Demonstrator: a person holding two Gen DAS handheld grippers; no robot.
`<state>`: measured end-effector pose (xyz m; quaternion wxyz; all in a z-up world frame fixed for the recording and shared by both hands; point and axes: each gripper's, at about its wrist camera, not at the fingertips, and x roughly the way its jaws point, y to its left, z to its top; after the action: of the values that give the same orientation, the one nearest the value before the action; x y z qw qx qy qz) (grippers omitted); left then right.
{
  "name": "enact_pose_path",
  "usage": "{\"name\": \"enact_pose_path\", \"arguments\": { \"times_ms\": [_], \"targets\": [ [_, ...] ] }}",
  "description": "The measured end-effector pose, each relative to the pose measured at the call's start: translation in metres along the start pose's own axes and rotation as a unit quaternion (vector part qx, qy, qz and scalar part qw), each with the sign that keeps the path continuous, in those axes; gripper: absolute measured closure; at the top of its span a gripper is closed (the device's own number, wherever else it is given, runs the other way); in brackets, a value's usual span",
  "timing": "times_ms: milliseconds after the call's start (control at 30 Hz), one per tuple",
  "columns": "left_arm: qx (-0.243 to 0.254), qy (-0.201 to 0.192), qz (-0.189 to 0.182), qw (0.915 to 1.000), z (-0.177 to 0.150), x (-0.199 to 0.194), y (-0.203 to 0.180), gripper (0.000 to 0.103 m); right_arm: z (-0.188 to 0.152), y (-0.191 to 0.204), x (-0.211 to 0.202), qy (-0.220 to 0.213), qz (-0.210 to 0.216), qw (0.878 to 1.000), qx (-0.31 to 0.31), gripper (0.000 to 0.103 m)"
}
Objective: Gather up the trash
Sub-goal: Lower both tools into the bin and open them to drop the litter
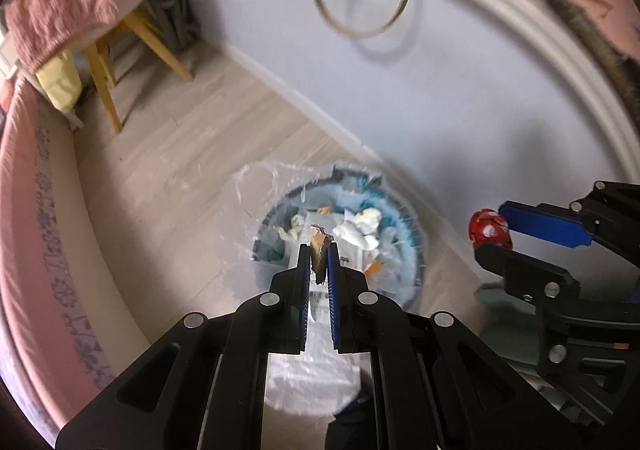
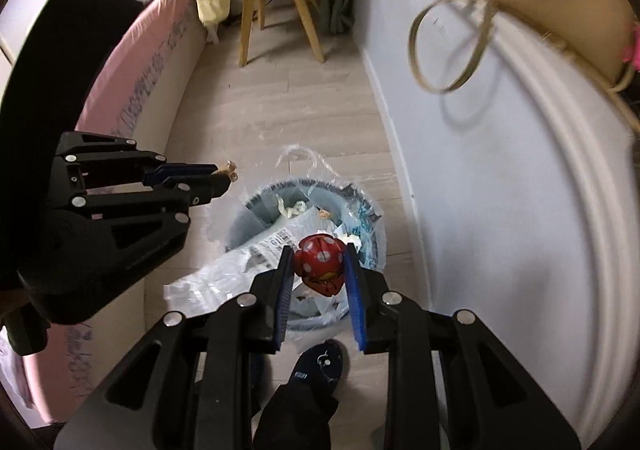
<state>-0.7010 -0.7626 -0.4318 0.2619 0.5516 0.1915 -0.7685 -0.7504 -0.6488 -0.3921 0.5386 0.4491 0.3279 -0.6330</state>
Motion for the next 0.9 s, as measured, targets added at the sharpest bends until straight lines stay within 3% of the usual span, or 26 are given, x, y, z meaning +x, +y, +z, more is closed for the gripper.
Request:
{"name": "enact_pose_path", "arguments": {
  "times_ms": [133,433,900],
  "targets": [
    [0.003,0.018,-0.001,0.9998,-0.008,0.054,0.000,0.096,-0.011,-0.009,0.064,0.022,0.009,1.000,-0.006,0.078],
    [0.005,0.051,-0.010,0.9986,-0.010,0.156,0.003,0.096,-0.024,-0.018,0.150,0.042,0.028,0.998,-0.032,0.078],
    [0.013,0.072,-0.022,0.9971,-0.005,0.228,0.008,0.096,-0.022,-0.034,0.221,0.057,0.041,0.997,-0.036,0.078]
  ]
}}
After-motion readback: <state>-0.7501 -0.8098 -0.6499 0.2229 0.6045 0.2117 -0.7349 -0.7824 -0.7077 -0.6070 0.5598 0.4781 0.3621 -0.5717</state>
